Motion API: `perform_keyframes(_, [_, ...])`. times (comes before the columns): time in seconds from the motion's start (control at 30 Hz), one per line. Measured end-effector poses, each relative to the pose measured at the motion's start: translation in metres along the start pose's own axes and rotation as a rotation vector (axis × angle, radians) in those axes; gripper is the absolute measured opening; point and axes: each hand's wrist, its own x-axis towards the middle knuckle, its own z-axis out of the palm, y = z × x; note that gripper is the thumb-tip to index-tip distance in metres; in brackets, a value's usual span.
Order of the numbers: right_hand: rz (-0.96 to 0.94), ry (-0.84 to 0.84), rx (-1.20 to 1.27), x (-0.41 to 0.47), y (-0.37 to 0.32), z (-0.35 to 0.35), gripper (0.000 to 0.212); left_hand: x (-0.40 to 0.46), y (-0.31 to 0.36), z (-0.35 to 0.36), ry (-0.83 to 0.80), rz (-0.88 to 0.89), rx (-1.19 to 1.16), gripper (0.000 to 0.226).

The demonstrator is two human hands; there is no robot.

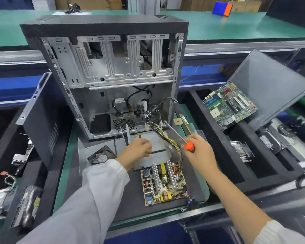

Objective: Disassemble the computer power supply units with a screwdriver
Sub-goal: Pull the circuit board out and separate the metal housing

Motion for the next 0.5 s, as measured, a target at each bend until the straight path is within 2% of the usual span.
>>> perform_keyframes(0.03, [0.091,-0.036,0.033,-0.011,0.01,-0.005,0.004,-0.004,-0.007,0.0,-0.005,0.055,0.234,0.013])
perform_keyframes(0.1, [0.256,-0.206,0.063,-0.034,0.026,-0.009,0.013,-0.016,-0.024,0.005,-0.067,0.175,0.66,0.046])
perform_keyframes(0.2, [0.322,-0.419,-0.053,-0.055,0.037,-0.001,0.044,-0.03,-0.047,0.024,-0.142,0.281,0.939,0.094])
perform_keyframes(0.27, [0.332,-0.449,-0.003,-0.059,0.037,0.006,0.045,-0.029,-0.059,0.034,-0.084,0.352,1.093,0.108])
perform_keyframes(0.37, [0.35,-0.43,0.079,-0.059,0.038,0.013,0.037,-0.024,-0.068,0.037,-0.021,0.39,1.165,0.115])
perform_keyframes(0.5, [0.316,-0.417,0.059,-0.06,0.038,0.011,0.029,-0.024,-0.072,0.035,-0.023,0.415,1.059,0.112])
